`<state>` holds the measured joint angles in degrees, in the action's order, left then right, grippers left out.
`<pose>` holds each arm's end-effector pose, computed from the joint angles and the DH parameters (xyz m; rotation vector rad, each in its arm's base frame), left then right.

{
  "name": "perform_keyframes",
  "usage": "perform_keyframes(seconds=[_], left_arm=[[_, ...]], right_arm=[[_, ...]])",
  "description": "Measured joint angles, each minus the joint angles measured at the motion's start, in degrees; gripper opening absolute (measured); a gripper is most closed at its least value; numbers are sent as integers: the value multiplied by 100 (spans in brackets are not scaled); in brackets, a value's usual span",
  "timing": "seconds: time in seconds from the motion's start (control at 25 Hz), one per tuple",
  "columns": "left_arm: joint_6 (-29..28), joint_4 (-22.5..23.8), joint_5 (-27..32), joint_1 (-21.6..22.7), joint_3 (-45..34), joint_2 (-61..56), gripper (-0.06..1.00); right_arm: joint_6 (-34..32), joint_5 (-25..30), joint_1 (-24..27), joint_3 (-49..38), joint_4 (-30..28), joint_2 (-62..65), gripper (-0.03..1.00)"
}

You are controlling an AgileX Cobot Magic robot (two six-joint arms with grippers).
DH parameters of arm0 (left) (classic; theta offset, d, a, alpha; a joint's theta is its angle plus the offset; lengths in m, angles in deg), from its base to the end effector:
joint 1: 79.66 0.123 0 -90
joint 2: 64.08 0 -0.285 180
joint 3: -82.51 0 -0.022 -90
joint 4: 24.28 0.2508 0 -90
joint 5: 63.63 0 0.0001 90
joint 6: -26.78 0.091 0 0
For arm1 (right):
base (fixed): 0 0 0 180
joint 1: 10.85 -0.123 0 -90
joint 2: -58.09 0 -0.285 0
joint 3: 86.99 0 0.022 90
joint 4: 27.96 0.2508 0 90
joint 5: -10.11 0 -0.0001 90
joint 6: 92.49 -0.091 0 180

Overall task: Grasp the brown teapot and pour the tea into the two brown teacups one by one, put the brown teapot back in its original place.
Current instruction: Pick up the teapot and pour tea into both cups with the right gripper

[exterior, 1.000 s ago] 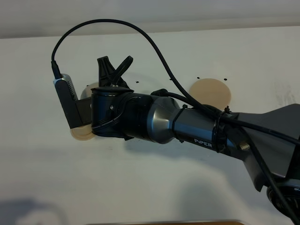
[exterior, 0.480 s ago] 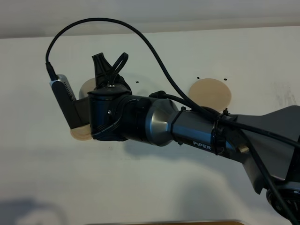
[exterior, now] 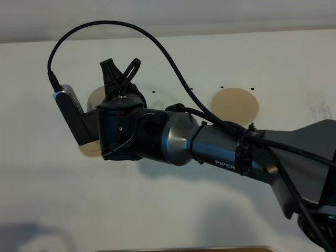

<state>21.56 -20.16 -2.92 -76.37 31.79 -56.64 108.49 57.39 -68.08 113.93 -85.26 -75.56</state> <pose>-0.0019 0.0056 0.2671 -0.1557 2.0673 0.0659 0.3069 0.3727 0.1954 -2.0108 1.3666 -0.9053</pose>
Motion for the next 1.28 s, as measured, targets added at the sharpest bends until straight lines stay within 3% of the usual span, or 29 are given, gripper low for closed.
perform_keyframes(seconds=[1.28], left_arm=[[0,0,4,0,0,0,30]], right_arm=[[68,-77,-64,0,-705,-104,8]])
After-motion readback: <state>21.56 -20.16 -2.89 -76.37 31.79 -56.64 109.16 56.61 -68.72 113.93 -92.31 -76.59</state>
